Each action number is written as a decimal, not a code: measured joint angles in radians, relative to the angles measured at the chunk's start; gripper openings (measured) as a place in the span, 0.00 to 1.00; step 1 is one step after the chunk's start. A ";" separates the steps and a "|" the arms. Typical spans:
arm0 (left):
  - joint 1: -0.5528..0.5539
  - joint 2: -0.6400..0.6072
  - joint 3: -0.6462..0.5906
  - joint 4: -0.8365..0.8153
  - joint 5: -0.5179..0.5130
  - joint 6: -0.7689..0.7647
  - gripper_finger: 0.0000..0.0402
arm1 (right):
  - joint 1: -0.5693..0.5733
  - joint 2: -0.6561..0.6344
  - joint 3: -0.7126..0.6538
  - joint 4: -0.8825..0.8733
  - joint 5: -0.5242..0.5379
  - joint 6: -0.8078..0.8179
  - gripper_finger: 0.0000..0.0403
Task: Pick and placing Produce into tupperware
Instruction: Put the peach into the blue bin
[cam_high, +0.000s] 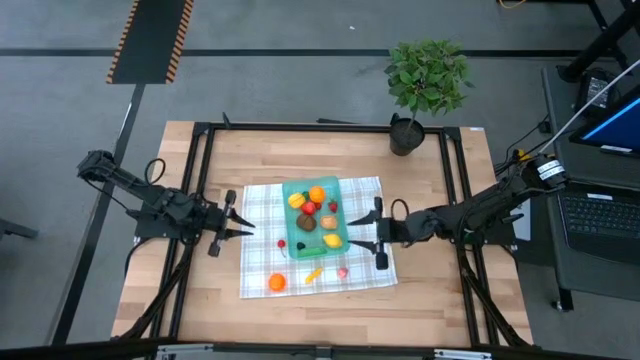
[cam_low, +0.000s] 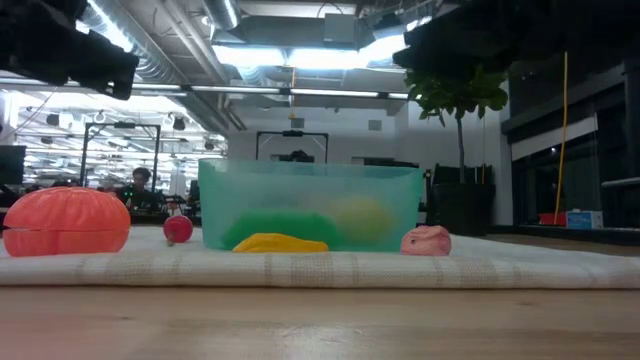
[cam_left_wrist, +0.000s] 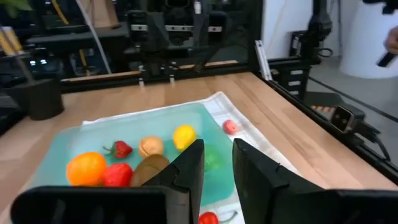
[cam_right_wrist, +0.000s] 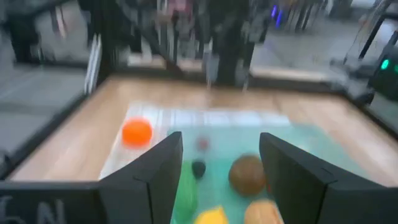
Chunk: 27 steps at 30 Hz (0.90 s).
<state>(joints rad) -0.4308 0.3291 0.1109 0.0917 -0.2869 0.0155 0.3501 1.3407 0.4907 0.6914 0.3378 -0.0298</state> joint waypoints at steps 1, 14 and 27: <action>0.009 -0.004 -0.004 0.000 0.020 0.004 0.19 | 0.005 0.000 0.033 -0.082 0.000 0.002 0.54; 0.059 -0.004 -0.009 -0.005 0.324 0.021 0.14 | 0.101 0.000 0.375 -0.828 -0.002 0.251 0.54; 0.059 -0.003 -0.009 -0.011 0.270 0.021 0.10 | 0.149 0.089 0.400 -0.878 0.000 0.345 0.54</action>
<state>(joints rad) -0.3721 0.3260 0.1020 0.0803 -0.0166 0.0360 0.4995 1.4293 0.8906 -0.1864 0.3374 0.3155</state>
